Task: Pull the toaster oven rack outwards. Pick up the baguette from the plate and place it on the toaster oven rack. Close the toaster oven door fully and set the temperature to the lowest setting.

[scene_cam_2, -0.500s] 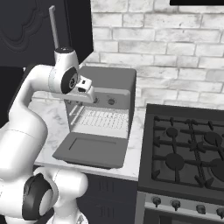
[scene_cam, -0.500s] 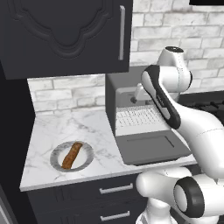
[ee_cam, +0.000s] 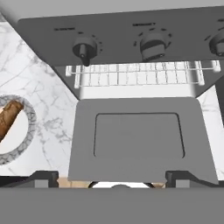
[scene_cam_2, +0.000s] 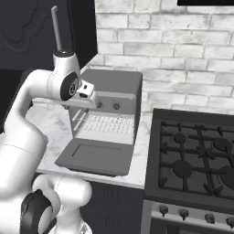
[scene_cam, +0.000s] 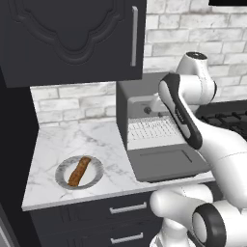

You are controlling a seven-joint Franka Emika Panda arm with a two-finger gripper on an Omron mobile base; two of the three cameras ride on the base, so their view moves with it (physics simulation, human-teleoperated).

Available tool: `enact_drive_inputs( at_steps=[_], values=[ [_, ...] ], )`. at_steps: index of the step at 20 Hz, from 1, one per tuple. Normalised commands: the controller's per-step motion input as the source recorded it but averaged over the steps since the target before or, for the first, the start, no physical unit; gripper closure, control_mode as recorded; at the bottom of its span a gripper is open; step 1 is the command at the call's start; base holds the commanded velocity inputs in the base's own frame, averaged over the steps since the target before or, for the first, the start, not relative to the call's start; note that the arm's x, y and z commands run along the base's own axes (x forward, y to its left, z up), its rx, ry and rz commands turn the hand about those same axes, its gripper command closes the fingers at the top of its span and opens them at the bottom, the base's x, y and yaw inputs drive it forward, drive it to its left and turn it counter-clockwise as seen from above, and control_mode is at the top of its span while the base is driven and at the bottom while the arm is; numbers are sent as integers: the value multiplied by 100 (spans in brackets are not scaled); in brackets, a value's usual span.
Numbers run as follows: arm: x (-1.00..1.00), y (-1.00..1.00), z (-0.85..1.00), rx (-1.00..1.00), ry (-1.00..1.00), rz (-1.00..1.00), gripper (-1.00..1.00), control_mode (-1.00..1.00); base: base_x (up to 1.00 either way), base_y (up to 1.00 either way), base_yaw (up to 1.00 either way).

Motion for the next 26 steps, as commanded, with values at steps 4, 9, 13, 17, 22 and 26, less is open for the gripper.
enact_drive_inputs(
  at_steps=[4,9,13,17,22,26],
  values=[
    [-19,1,-2,-4,-10,0,-100,-100,0,0,0],
    [-10,0,-4,-6,-4,0,-100,-100,0,0,0],
    [-1,0,-4,0,0,-2,-100,-100,0,0,0],
    [0,-6,-11,0,0,-3,-100,-100,0,0,0],
    [0,-4,-22,0,0,-4,-100,-100,0,0,0],
    [0,0,-25,0,0,-5,-100,-100,0,0,0]
  ],
)
